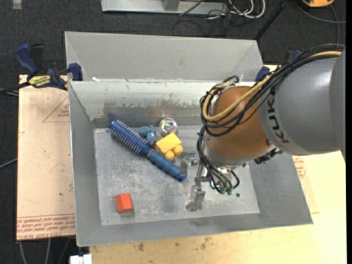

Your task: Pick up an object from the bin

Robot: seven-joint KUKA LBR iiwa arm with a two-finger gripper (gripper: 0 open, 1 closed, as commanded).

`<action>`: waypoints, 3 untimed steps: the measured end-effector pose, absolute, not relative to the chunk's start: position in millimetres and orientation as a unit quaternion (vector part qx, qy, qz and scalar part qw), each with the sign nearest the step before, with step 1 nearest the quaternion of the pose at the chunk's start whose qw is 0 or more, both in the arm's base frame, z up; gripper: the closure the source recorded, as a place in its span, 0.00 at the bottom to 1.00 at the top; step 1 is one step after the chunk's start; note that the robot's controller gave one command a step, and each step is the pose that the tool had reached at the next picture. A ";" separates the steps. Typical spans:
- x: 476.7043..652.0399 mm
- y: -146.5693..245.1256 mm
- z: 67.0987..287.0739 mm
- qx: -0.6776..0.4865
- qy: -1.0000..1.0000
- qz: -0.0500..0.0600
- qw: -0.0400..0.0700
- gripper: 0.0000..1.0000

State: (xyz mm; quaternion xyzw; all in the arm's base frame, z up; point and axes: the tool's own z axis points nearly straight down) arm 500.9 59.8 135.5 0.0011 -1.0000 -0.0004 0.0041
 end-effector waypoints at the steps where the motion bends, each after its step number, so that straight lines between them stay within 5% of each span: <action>1: 560.3 94.1 70.1 -0.167 -0.986 -0.001 -0.001 0.00; 2: 553.7 114.6 100.9 -0.201 -0.980 -0.001 -0.002 0.00; 3: 559.6 117.9 99.9 -0.279 -0.960 -0.001 -0.001 0.00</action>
Offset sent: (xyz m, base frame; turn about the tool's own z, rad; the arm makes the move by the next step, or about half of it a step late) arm 0.0585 0.0325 -0.0655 0.3412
